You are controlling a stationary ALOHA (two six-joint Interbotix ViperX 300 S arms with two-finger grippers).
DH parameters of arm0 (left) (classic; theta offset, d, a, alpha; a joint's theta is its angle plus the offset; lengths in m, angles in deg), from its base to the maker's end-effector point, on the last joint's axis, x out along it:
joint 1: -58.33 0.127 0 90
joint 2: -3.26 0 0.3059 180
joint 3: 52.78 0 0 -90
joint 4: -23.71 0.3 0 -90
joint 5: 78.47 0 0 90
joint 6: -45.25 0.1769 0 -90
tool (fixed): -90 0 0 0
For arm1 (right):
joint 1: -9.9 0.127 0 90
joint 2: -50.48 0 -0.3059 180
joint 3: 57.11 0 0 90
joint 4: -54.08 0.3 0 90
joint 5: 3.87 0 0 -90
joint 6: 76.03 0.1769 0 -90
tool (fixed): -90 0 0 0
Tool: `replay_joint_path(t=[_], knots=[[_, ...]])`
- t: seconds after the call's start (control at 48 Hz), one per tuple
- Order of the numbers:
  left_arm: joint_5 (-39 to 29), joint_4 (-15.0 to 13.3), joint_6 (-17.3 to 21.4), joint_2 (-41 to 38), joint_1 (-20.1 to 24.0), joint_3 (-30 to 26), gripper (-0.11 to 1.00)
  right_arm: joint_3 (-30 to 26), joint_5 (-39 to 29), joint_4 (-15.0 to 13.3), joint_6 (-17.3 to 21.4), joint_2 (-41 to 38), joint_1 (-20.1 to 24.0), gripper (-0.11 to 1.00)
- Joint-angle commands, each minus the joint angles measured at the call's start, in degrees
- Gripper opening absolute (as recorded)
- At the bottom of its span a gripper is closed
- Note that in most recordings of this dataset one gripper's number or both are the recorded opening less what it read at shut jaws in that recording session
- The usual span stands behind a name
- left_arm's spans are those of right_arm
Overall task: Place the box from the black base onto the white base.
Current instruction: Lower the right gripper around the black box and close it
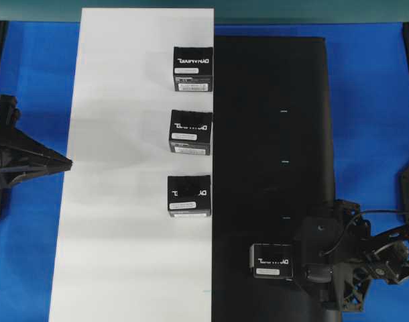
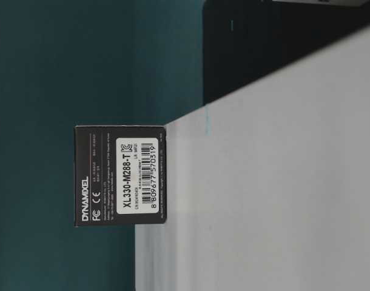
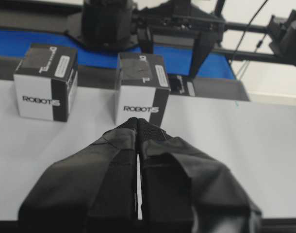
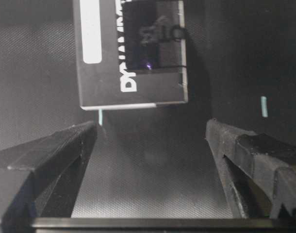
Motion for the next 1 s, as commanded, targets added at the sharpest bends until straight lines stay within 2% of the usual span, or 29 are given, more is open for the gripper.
replay_joint_path(t=[0.0,0.729,0.979], knots=[[0.3,0.2,-0.3,-0.6,-0.1,-1.6,-0.02,-0.8,0.1,-0.4,0.1,-0.9,0.1,0.99],[0.4,0.1,-1.1,-0.4,-0.1,-1.2,-0.02,-2.8,-0.3,-0.7,0.1,-4.0,-1.1,0.99],[0.3,0.1,-1.0,-0.4,-0.1,-1.2,-0.02,-4.7,1.1,-2.9,0.1,-6.4,-2.4,0.99]])
